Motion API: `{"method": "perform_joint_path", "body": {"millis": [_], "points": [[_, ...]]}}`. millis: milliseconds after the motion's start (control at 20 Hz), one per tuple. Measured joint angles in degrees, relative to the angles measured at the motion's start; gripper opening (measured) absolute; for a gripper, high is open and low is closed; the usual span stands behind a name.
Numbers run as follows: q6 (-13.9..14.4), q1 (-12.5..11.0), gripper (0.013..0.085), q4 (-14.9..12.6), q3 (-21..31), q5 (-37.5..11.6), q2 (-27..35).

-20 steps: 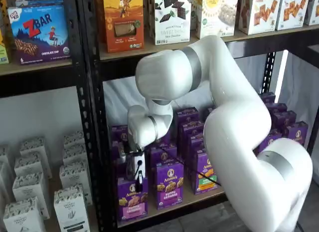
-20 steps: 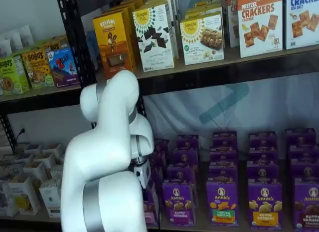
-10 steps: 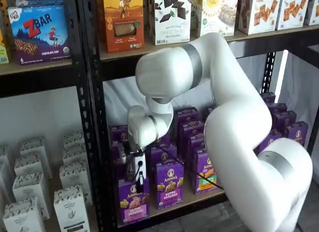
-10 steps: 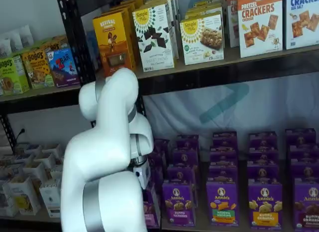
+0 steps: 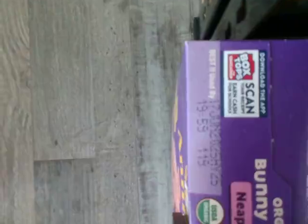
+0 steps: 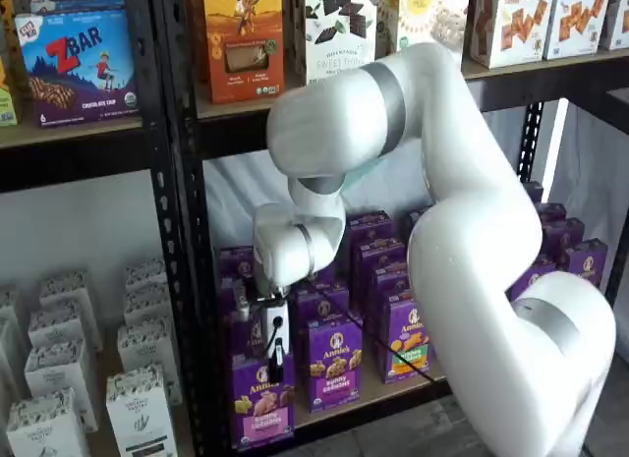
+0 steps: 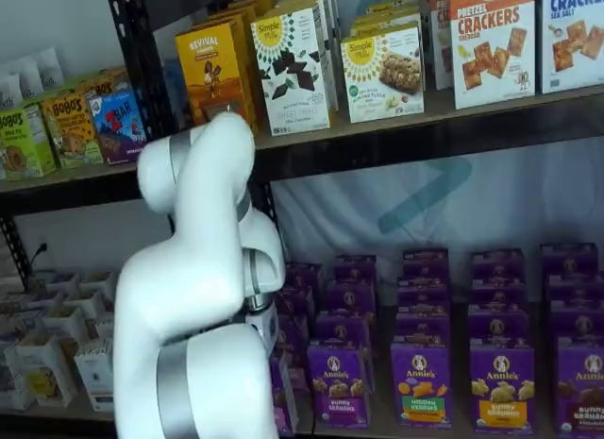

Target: Pick up the purple box with a pink patch in the middle, on the bottom shelf, the first box from the left

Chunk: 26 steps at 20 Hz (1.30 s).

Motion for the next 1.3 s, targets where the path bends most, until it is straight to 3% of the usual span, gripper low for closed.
{"method": "perform_joint_path", "body": {"millis": [650,1300], "points": [[-4.8,0.1,0.033,5.2,16.1,-2.2,-13.8],[-4.9,-2.8,0.033,2.3,28.5,-1.6,-26.8]]}}
